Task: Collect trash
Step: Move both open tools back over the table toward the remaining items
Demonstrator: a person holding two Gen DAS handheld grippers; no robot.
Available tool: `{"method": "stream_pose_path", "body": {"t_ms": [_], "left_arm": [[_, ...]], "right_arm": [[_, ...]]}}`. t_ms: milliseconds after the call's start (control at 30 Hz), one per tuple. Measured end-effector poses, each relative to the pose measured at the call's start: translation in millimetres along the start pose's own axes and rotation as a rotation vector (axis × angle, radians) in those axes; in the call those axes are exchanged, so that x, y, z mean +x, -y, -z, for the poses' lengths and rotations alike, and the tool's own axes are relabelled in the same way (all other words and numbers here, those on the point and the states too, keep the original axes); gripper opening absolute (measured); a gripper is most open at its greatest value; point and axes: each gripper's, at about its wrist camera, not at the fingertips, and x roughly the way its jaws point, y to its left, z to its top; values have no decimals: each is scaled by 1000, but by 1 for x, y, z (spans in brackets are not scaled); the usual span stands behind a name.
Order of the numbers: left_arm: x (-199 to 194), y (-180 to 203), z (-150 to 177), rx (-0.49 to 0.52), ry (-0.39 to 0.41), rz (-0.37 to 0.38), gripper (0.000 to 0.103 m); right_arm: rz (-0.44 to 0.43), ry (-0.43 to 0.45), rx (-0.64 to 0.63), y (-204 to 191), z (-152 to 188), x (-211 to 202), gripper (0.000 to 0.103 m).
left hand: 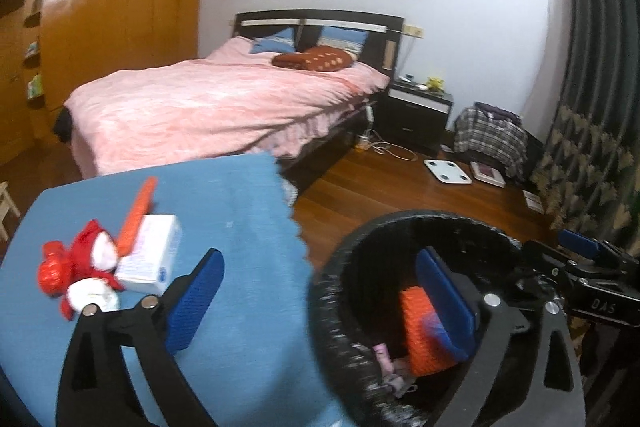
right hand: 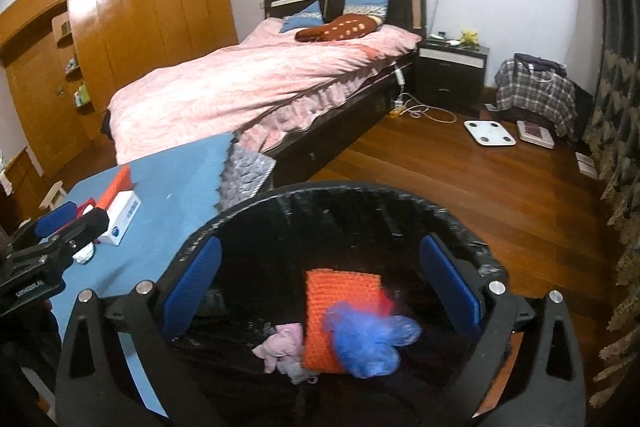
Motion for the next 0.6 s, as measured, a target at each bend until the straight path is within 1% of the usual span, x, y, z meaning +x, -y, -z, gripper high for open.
{"method": "stream_pose_path", "body": {"t_ms": [100,400,600], "left_arm": [[-6,-18,3,-14,2,-42,97],[-28,-92,17,-81,11,-193,97],[-37,-138,26,-127,11,-276,97]], "right_arm": [[-29,-1,-27,-20,-4,5,97],[-122,4,-103,-90,-19,26,97],[-177,0,-146,-138,-25,42,97]]}}
